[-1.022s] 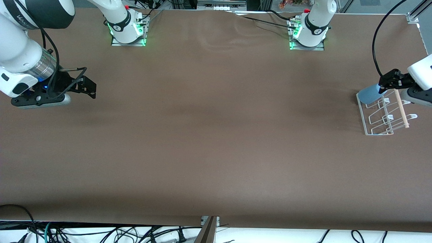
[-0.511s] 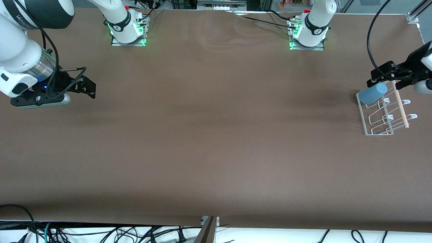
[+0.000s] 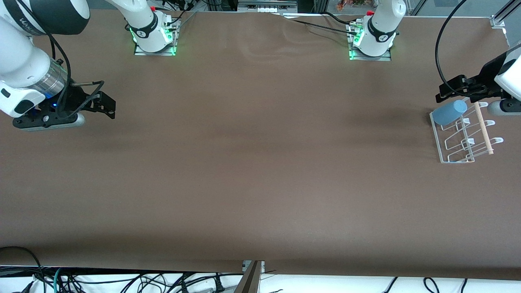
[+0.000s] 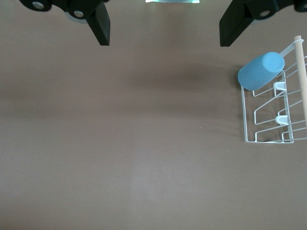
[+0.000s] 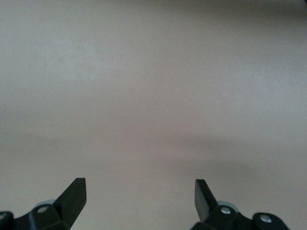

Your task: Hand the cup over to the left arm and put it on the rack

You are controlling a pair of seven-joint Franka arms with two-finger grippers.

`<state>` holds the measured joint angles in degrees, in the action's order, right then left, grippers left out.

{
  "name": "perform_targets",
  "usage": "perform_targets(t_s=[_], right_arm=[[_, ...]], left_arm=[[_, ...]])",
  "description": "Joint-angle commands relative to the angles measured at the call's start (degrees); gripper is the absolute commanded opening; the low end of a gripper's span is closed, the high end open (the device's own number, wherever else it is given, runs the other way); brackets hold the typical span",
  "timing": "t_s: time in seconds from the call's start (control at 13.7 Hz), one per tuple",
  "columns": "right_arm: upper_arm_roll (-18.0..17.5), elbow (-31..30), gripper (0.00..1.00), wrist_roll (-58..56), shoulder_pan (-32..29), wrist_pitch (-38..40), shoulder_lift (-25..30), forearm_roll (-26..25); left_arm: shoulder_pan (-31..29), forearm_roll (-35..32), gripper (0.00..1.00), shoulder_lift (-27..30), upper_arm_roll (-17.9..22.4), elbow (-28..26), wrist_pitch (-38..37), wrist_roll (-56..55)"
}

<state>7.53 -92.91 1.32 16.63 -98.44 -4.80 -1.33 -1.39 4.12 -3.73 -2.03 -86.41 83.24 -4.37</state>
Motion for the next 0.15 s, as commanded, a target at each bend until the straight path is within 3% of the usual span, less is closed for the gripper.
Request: perform_targets(t_s=[0.0,0.07], right_arm=[[0.21,0.36,1.0,-1.14,0.16,0.27,0.4,-0.07],[0.21,0.36,1.0,-1.14,0.16,0.27,0.49,-0.07]], left_arm=[[0.33,-1.84,1.0,-3.03,-0.52,5.18,-2.45,-1.08],[0.33,-1.75,1.0,-3.91,-0.52,6.24,-3.68,-1.34]])
